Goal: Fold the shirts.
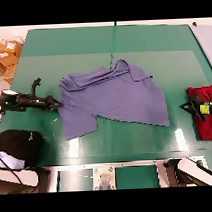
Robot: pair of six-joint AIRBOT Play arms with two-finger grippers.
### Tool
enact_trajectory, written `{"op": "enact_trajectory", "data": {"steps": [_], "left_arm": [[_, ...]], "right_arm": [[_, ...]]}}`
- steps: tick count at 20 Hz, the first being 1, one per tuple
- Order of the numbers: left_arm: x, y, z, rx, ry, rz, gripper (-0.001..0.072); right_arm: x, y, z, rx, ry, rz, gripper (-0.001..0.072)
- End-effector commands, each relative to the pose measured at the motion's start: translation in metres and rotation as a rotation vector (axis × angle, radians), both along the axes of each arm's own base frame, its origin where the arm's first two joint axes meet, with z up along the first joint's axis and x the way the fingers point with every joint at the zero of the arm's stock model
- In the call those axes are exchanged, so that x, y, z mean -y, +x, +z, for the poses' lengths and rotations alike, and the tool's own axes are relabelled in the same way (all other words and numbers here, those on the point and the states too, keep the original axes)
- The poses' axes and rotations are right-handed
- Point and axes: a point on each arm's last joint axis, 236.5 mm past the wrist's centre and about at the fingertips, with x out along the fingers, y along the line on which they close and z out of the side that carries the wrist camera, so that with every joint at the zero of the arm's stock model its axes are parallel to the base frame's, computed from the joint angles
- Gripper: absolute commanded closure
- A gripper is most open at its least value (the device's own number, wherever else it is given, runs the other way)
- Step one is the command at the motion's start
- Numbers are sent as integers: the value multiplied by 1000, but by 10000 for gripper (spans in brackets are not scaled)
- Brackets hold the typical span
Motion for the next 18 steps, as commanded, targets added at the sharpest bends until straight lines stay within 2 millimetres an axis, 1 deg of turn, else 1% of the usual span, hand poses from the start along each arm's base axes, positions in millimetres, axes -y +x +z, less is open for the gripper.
{"op": "enact_trajectory", "data": {"steps": [1, 2, 3, 6, 8, 9, 11, 13, 15, 16, 18], "left_arm": [[-8, -3, 8, -4, -16, -16, 687], [-8, -3, 8, -3, -15, -14, 687], [-7, -1, 9, 1, -23, -7, 686], [-5, 1, 12, 4, -35, 1, 686], [-5, 1, 12, 4, -36, 1, 686], [-5, 1, 12, 4, -36, 1, 687], [-5, 0, 12, 1, -40, -3, 686], [-3, -2, 14, -5, -48, -9, 686], [-3, -3, 14, -8, -51, -11, 686], [-3, -3, 14, -7, -50, -11, 686], [-3, -3, 14, -7, -50, -11, 686]], "right_arm": [[2, -44, -27, -161, 38, -89, 480], [-10, -51, -36, -187, 79, -98, 327], [-22, -57, -46, -206, 120, -115, 316], [-48, -61, -74, -198, 159, -145, 315], [-58, -58, -92, -169, 132, -152, 315], [-65, -54, -97, -159, 136, -157, 316], [-78, -45, -101, -137, 149, -132, 325], [-86, -36, -100, -110, 164, -112, 324], [-86, -33, -98, -91, 159, -95, 326], [-85, -31, -97, -88, 154, -92, 392], [-82, -27, -93, -76, 148, -84, 606]]}}
